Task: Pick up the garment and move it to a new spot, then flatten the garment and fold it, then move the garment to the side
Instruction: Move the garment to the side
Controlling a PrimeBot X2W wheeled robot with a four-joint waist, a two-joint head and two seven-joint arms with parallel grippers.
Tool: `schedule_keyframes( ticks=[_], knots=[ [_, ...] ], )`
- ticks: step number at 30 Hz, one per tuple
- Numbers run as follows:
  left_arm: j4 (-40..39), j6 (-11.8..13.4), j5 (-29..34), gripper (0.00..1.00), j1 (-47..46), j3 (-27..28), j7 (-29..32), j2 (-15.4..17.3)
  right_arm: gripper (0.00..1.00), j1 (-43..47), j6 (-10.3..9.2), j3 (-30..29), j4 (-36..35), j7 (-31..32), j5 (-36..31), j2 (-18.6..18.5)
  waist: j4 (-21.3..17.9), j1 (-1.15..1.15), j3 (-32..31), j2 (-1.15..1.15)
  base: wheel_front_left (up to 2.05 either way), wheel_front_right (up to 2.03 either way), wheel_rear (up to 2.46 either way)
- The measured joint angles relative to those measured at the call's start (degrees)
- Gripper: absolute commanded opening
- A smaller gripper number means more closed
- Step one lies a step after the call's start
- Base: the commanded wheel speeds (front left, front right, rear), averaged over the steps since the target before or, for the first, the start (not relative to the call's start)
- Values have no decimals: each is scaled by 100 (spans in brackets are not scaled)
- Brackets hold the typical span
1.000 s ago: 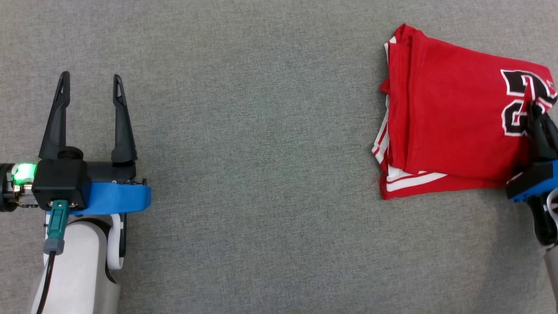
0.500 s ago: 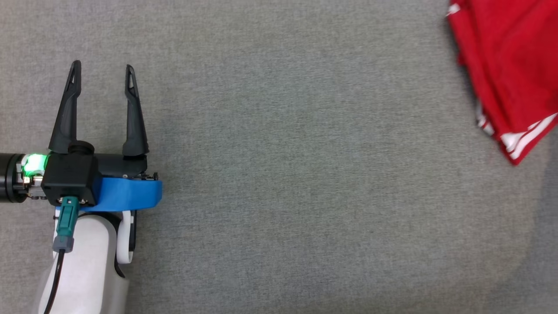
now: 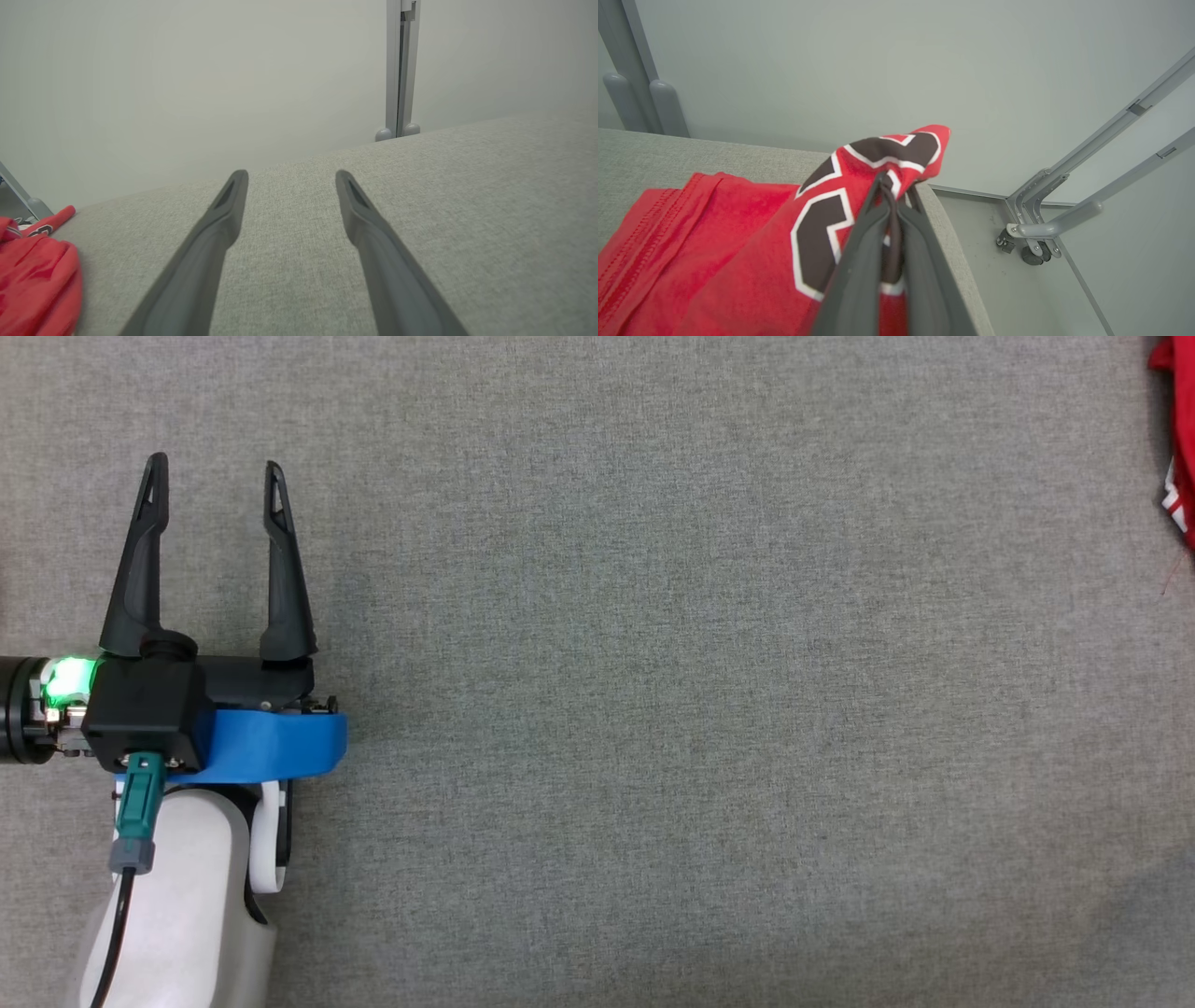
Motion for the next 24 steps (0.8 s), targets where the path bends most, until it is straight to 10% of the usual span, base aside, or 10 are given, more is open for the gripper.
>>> schedule_keyframes(
  ticks=[2, 4, 5, 24],
  knots=[
    [7, 12, -7, 100, -1, -5, -15, -1, 16, -101, 0, -21, 70, -70, -8, 19, -7, 0, 9, 0, 0, 0, 0],
    [26, 25, -10, 100, -2, -18, -18, -3, 95, -147, 0, -14, 171, -71, -30, 46, -14, 0, 5, 0, 0, 0, 0],
    [44, 38, -14, 100, -2, -23, -25, -7, 100, -152, 0, 7, 233, -66, -64, 73, -16, 0, -8, 0, 0, 0, 0],
    [487, 146, -401, 100, 713, 123, -249, -7, 100, 262, 0, 620, -176, -676, -344, 896, 57, -2, -1251, 0, 0, 0, 0]
  ],
)
